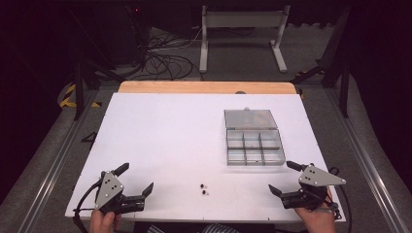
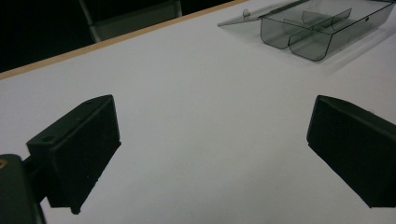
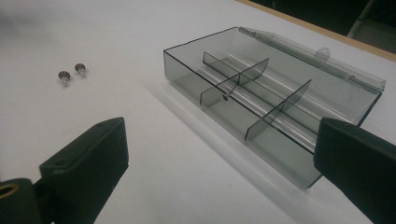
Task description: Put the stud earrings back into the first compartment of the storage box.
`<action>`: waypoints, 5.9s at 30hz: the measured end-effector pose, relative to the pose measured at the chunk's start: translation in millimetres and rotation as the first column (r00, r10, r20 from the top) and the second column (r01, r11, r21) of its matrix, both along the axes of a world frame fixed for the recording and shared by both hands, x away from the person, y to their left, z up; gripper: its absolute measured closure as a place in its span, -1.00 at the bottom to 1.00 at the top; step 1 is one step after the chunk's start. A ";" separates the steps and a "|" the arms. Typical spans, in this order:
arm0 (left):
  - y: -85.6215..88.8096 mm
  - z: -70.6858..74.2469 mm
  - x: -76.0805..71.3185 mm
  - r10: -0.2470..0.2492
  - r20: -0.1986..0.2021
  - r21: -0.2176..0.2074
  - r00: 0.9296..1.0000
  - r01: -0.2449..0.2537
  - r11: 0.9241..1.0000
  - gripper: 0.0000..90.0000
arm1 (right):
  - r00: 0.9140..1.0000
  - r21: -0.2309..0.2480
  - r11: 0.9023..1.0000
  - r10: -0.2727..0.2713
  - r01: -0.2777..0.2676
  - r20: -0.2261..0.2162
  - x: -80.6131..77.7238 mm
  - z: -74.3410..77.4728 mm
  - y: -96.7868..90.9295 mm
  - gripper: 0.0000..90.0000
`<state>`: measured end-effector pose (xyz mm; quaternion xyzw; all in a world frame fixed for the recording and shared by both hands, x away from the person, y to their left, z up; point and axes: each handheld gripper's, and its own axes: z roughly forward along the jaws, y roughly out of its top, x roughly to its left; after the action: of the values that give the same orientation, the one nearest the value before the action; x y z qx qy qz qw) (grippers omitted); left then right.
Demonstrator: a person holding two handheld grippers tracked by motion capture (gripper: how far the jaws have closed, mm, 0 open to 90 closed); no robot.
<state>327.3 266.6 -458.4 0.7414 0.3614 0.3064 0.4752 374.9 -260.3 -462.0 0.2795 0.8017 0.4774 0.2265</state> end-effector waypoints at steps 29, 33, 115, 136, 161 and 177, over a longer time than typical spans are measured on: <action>2.6 2.4 -2.2 0.015 0.024 0.023 1.000 -0.016 1.000 -0.93 | 0.997 -0.025 0.998 0.063 -0.065 -0.054 2.4 15.9 16.4 -0.74; 2.1 2.4 -2.5 0.016 0.022 0.020 1.000 -0.016 1.000 -0.93 | 0.995 -0.035 0.996 0.083 -0.085 -0.061 4.5 21.3 26.5 -0.74; 2.3 1.2 -0.1 0.004 0.002 0.056 1.000 -0.004 0.998 -0.93 | 0.899 -0.189 0.909 0.301 -0.371 -0.317 50.3 3.0 207.6 0.14; 2.2 1.3 0.1 0.011 -0.002 0.059 1.000 -0.011 0.998 -0.93 | 0.889 -0.302 0.868 0.277 -0.395 -0.365 49.9 -12.6 222.5 0.76; 2.0 1.2 0.7 0.012 0.000 0.058 1.000 -0.012 0.998 -0.93 | 0.916 -0.238 0.905 0.282 -0.353 -0.285 50.3 32.2 200.6 0.76; 2.2 1.3 0.9 0.014 0.000 0.057 1.000 -0.014 0.998 -0.93 | 0.944 -0.169 0.953 0.202 -0.251 -0.262 74.2 55.5 172.7 0.76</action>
<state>328.2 268.8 -457.1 0.7522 0.3578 0.3198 0.4515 449.1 -87.6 -406.4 0.2170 0.8941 0.3795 0.0975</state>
